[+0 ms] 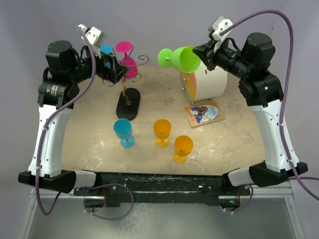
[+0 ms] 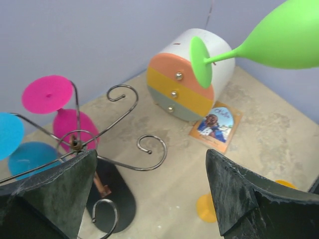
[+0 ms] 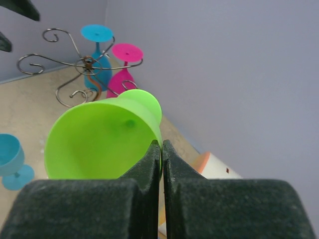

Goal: Place the wine glass upside down on the wine glass rack

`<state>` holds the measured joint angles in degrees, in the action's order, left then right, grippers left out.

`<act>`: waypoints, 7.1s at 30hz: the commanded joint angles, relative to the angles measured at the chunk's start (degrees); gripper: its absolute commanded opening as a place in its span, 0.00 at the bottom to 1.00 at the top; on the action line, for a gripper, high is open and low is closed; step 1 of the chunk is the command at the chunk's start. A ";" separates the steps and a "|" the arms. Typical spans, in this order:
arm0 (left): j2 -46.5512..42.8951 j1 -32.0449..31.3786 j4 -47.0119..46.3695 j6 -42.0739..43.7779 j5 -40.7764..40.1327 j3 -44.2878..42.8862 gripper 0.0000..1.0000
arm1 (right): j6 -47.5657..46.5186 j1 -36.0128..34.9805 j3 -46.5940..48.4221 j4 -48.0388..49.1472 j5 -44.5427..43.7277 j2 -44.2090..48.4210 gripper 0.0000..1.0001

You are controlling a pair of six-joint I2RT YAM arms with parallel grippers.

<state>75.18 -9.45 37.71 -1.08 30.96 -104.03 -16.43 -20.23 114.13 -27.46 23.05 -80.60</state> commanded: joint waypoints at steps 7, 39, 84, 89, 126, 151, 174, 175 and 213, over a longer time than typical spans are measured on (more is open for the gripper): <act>5.67 -4.94 -9.91 -16.21 7.80 -0.88 0.84 | 4.82 -0.56 2.86 3.38 12.58 -1.97 0.00; 13.22 -8.40 -15.82 -29.24 14.38 3.97 0.22 | 2.42 -0.60 -1.07 3.27 13.75 0.35 0.00; 2.10 5.40 -9.27 -14.96 4.84 0.31 0.00 | -0.90 9.26 -12.44 -0.71 12.30 11.85 0.89; 3.00 5.33 -3.97 -6.73 -5.51 -7.16 0.00 | 2.18 11.99 -16.47 2.40 5.58 13.07 0.89; 23.36 -19.53 -18.85 45.70 -45.26 -19.48 0.00 | -9.95 21.08 -49.76 8.13 19.83 16.58 0.86; 28.20 -20.34 -22.42 59.03 -38.87 -11.89 0.00 | -10.73 22.87 -50.67 9.01 20.23 16.48 0.86; 27.14 -18.33 -18.19 61.47 -41.42 -7.15 0.00 | -11.17 22.95 -50.78 9.01 20.81 16.35 0.87; 26.78 -18.27 -18.20 61.42 -41.38 -6.76 0.00 | -11.17 22.95 -50.77 9.01 20.81 16.28 0.86; 18.48 -17.53 -10.49 62.08 -39.00 -1.10 0.00 | -11.40 23.32 -50.84 9.09 20.72 16.43 0.87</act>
<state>96.66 -27.38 26.96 60.64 -9.32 -105.08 -27.22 2.74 63.29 -20.18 41.80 -64.86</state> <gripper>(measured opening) 0.010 0.866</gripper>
